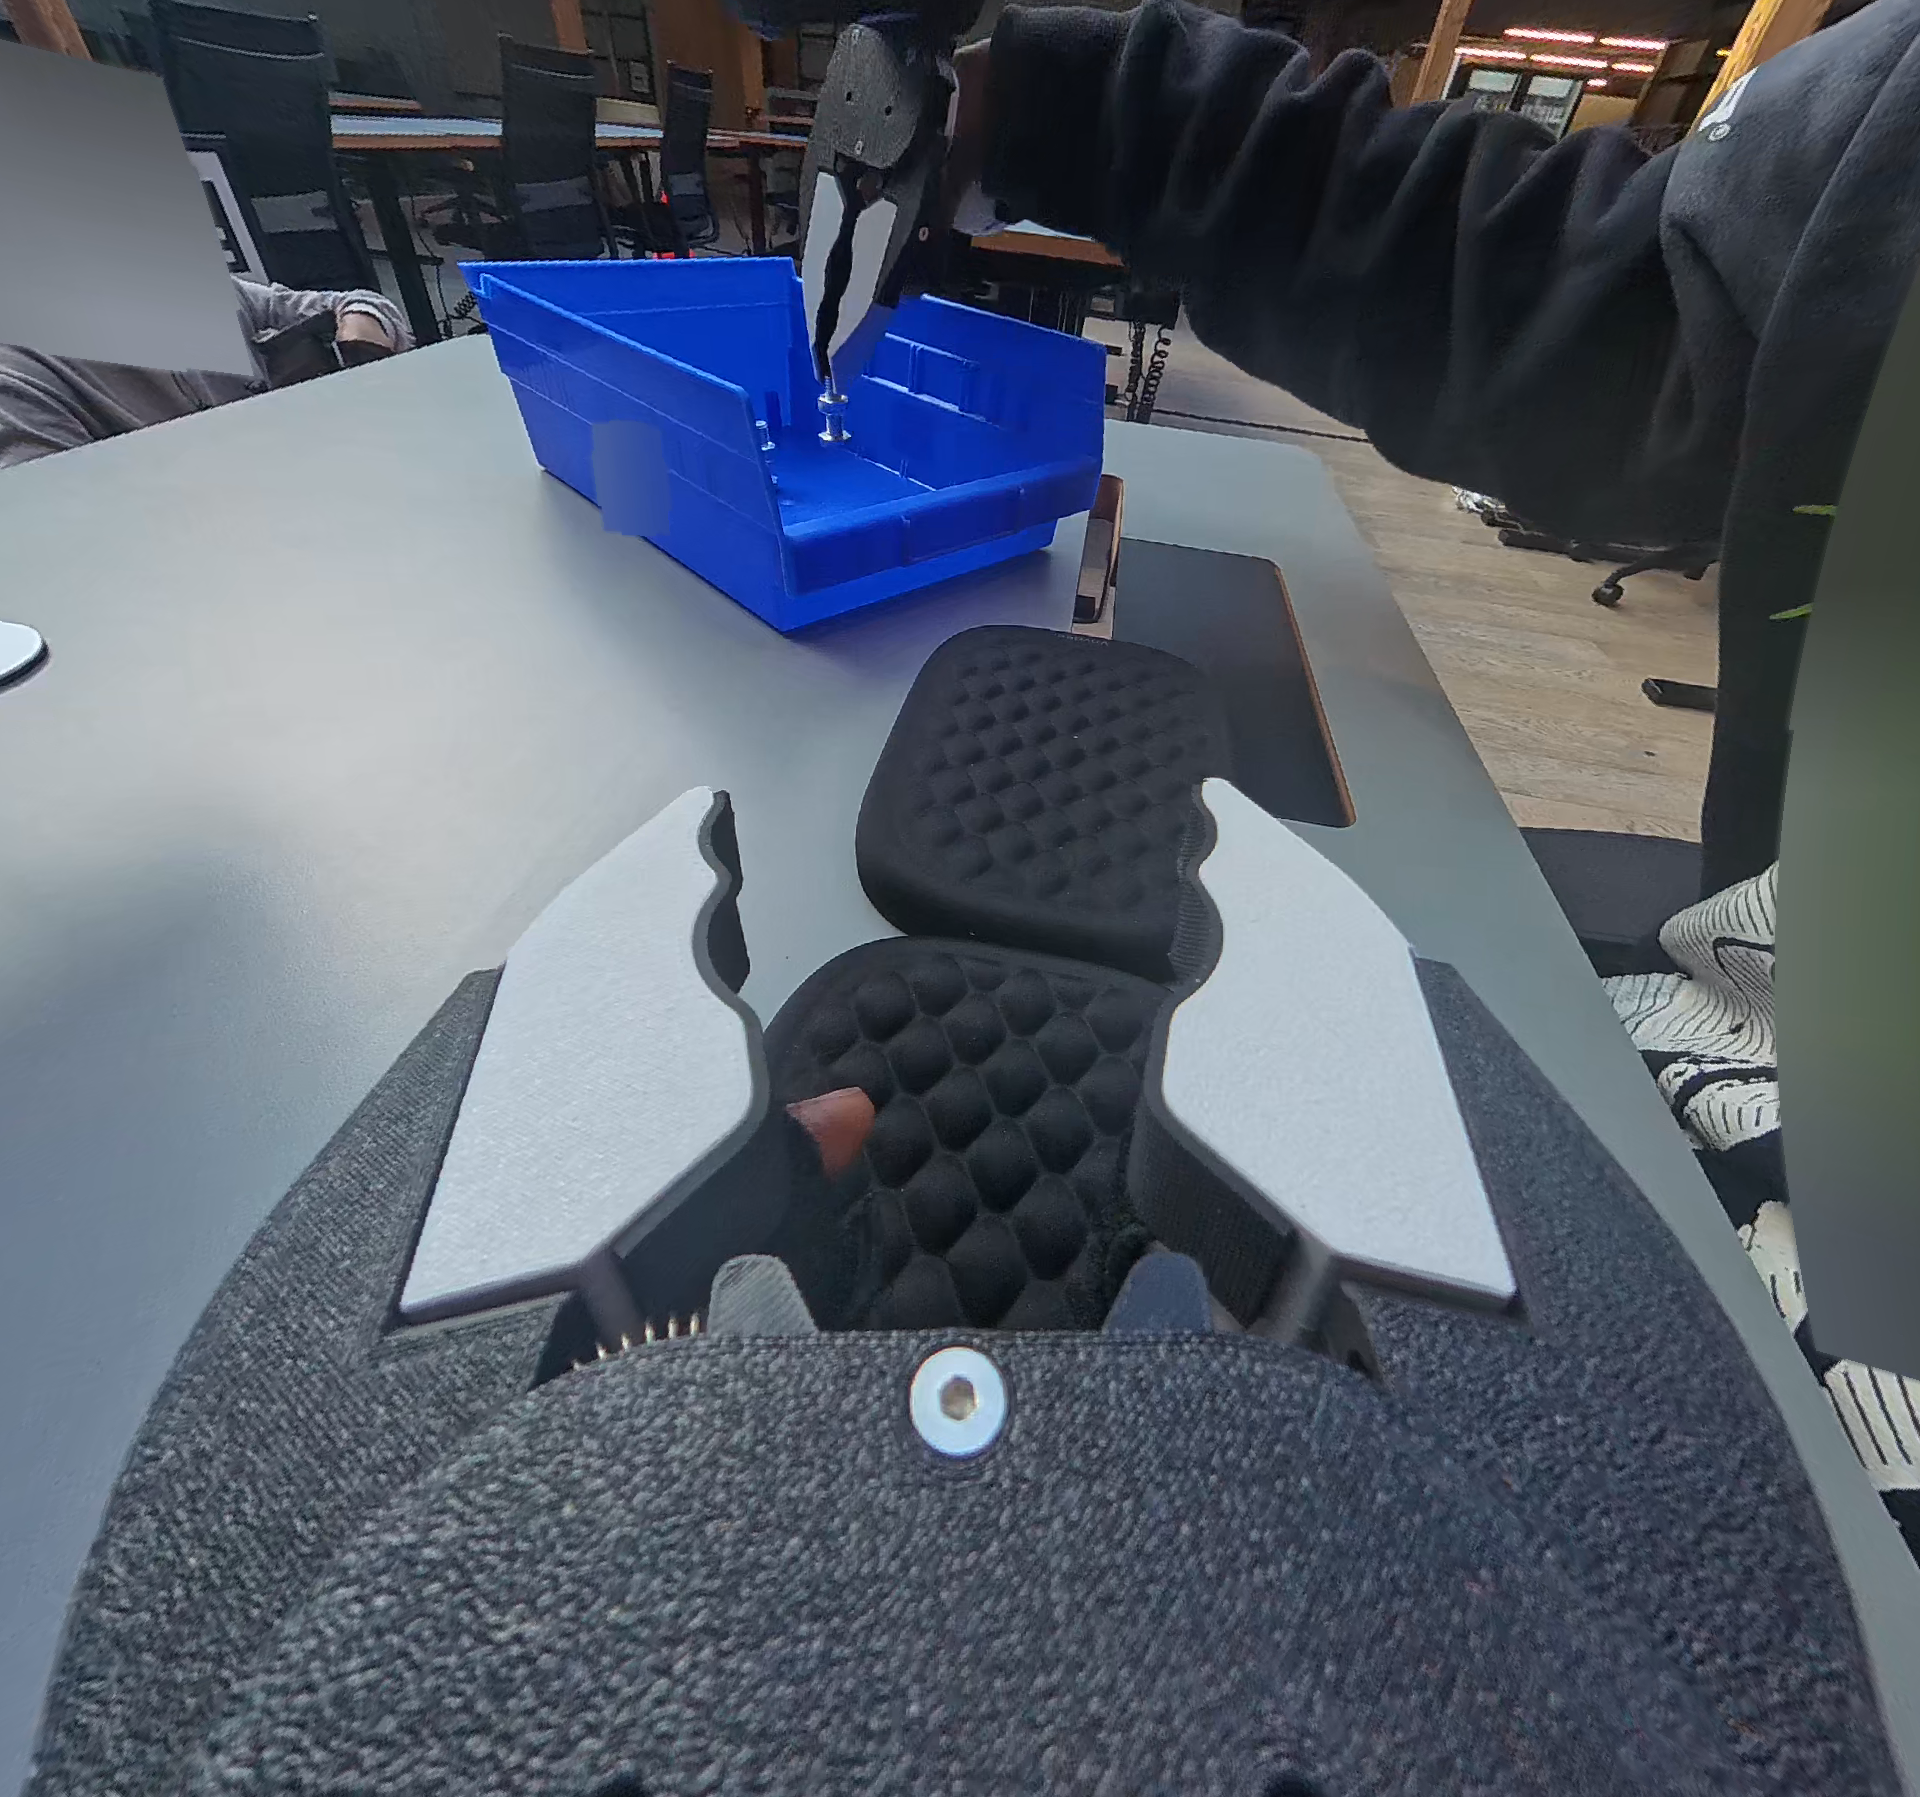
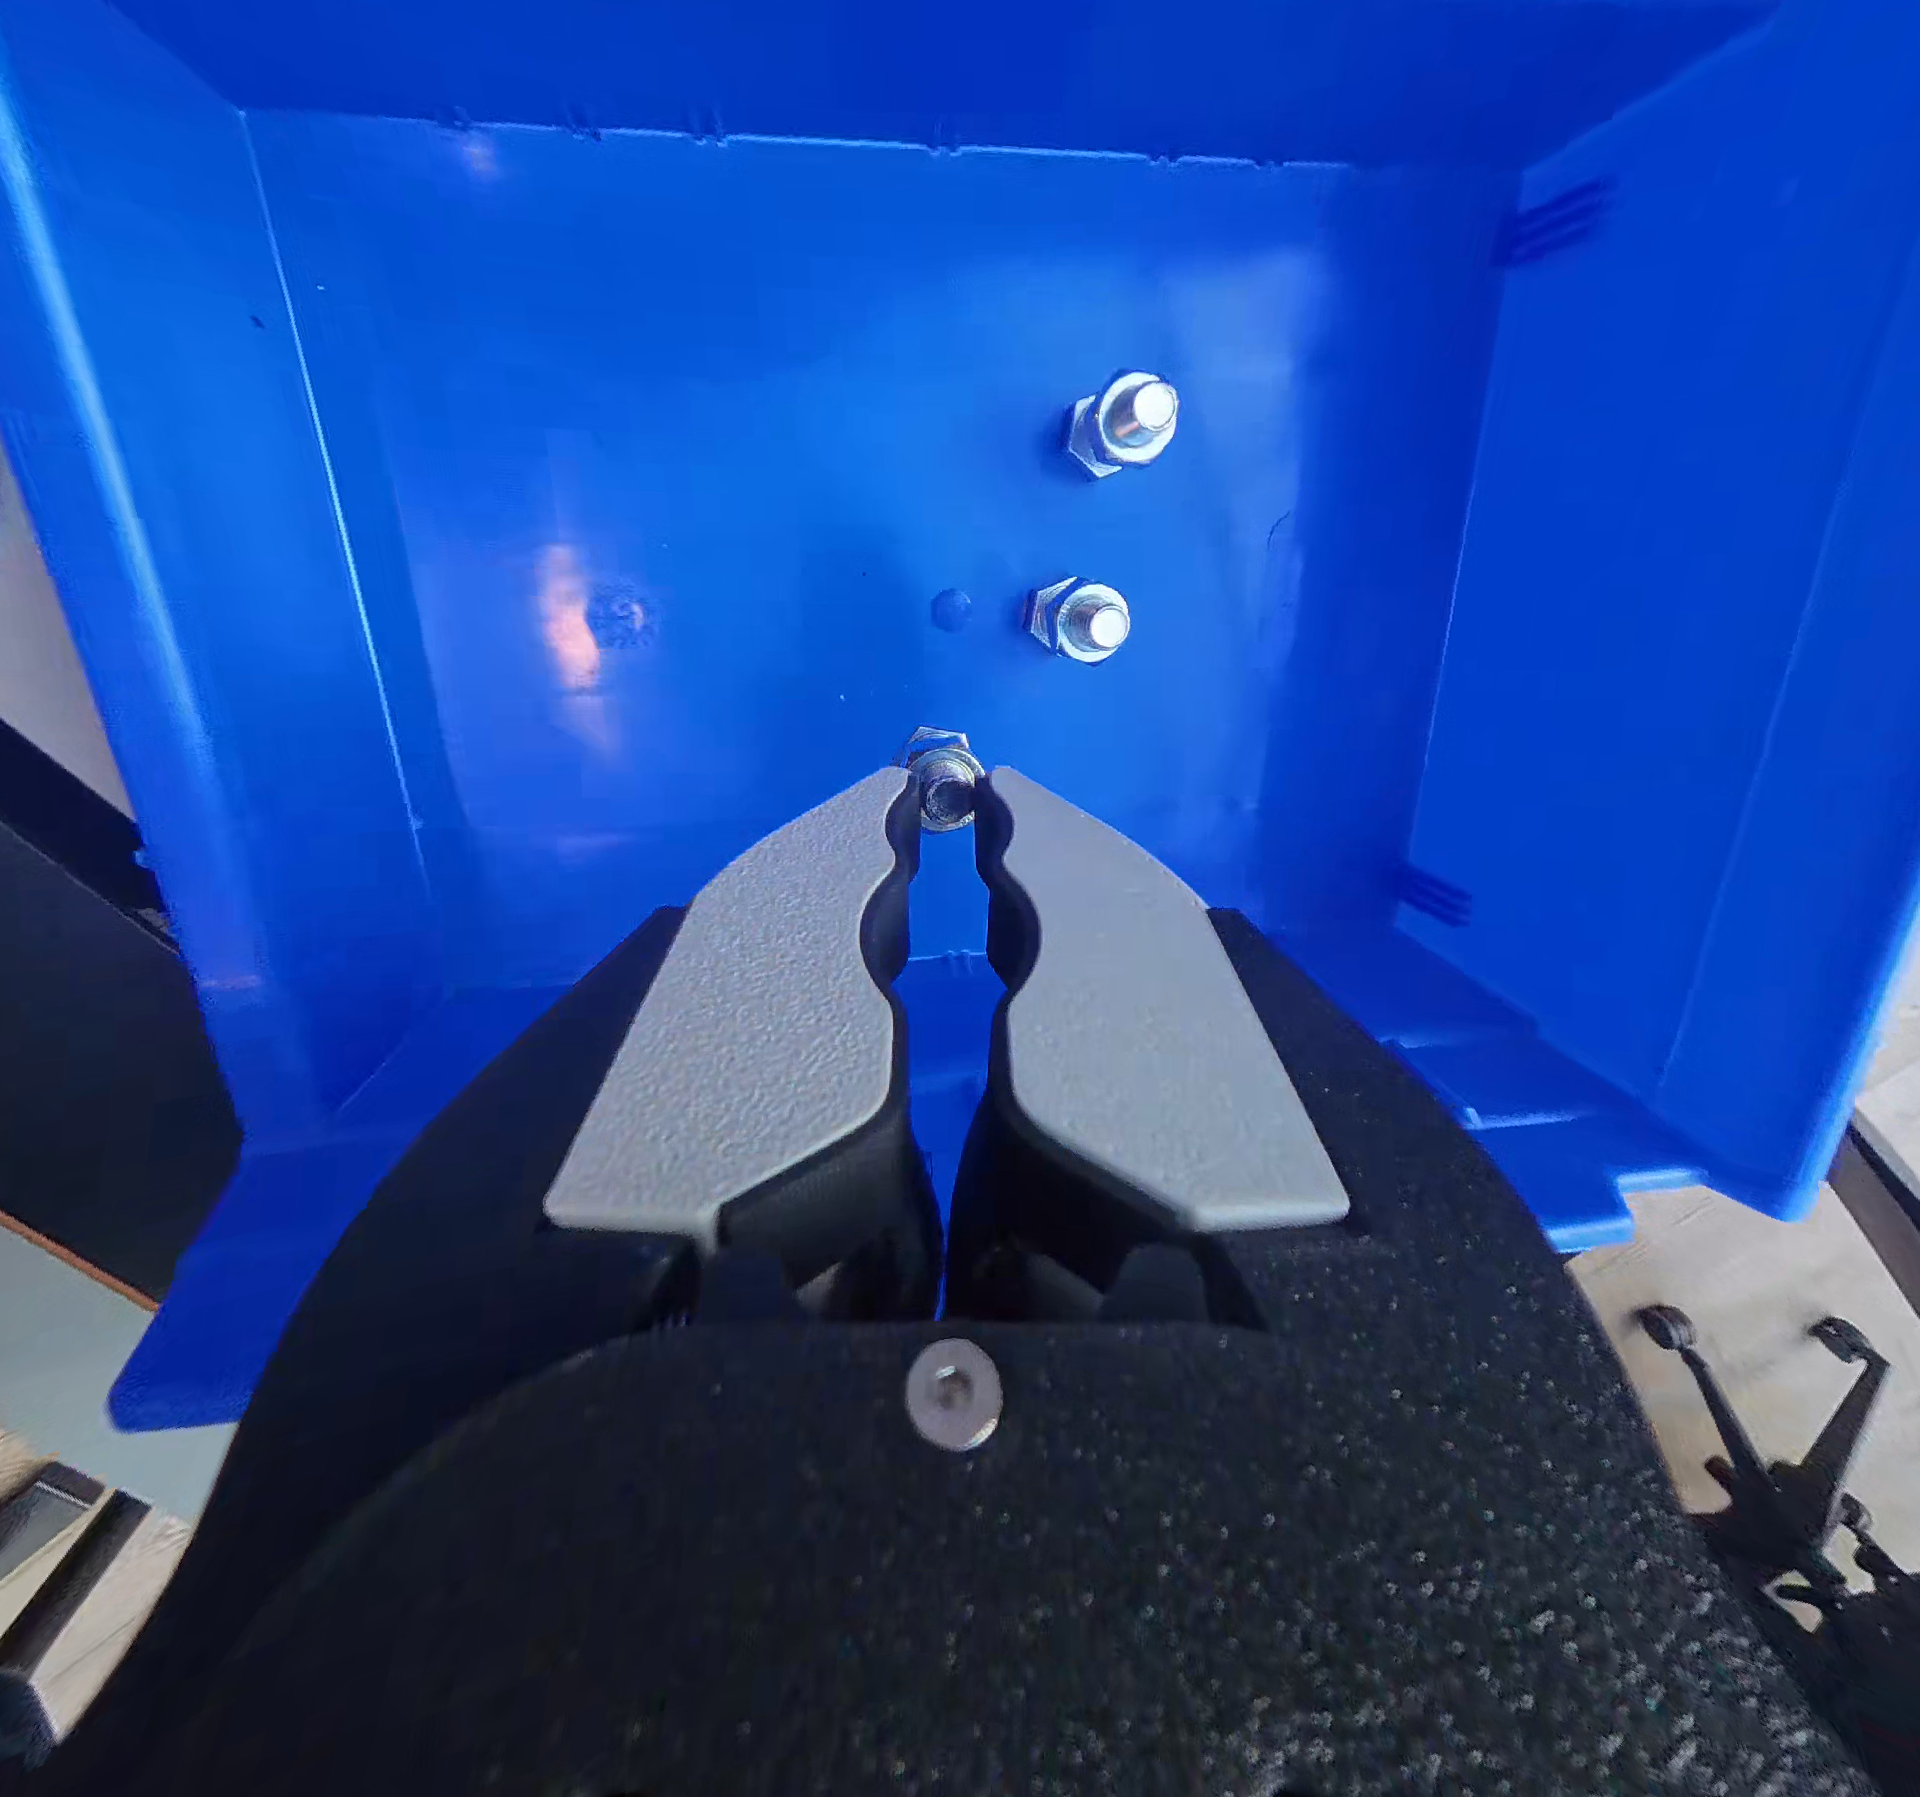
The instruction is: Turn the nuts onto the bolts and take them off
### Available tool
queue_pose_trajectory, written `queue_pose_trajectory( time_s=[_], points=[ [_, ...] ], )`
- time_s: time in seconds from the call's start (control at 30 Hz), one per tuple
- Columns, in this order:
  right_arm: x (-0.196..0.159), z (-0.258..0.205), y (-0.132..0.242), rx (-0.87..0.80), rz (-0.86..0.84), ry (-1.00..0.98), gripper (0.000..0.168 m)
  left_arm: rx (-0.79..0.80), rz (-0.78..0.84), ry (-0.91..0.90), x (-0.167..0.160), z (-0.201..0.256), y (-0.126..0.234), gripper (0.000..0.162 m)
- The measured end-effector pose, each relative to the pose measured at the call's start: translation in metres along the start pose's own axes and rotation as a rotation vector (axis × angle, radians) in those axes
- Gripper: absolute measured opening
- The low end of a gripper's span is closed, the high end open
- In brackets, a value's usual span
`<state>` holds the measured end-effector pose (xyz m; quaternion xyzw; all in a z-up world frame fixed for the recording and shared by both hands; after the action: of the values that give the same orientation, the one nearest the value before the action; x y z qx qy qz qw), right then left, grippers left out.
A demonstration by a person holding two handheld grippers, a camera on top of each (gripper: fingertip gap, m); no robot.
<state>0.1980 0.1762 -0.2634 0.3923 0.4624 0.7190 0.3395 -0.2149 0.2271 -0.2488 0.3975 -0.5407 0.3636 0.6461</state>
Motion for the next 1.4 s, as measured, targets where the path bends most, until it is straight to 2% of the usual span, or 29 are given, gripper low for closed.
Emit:
queue_pose_trajectory(
  time_s=[0.17, 0.73, 0.93, 1.03, 1.1, 1.17, 1.3, 1.4],
  points=[
    [-0.007, 0.003, -0.015, 0.008, -0.009, -0.027, 0.009, -0.002, 0.006, 0.011, 0.0, -0.001, 0.001, 0.08],
    [-0.008, 0.008, -0.029, -0.007, -0.049, -0.022, 0.01, -0.003, 0.012, 0.021, 0.001, -0.002, 0.001, 0.079],
    [-0.004, 0.013, -0.019, -0.058, -0.027, -0.023, 0.02, -0.001, 0.012, 0.024, 0.001, -0.003, 0.001, 0.079],
    [0.014, 0.014, 0.007, -0.141, 0.102, -0.055, 0.029, 0.001, 0.012, 0.023, 0.001, -0.003, 0.001, 0.079],
    [0.037, 0.009, 0.032, -0.214, 0.264, -0.101, 0.046, 0.003, 0.012, 0.023, 0.001, -0.003, 0.001, 0.079],
    [0.064, -0.003, 0.063, -0.284, 0.468, -0.16, 0.052, 0.007, 0.013, 0.027, 0.001, -0.004, 0.001, 0.078],
    [0.112, -0.052, 0.124, -0.343, 0.874, -0.265, 0.067, 0.014, 0.02, 0.03, 0.001, -0.005, 0.002, 0.077],
    [0.138, -0.106, 0.151, -0.32, 1.108, -0.279, 0.081, 0.018, 0.021, 0.028, 0.001, -0.005, 0.002, 0.077]
  ],
)
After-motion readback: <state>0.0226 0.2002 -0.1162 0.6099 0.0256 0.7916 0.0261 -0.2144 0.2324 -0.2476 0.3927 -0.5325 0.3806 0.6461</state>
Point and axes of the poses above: each gripper's, where its closed fingertips meet, y back along the fingers, x out of its top, z = x × y across the jaws, the point moved 2 cm from there along y, back along the fingers, and after that the axes turned 8 degrees about -x, right-handed, at the moved point
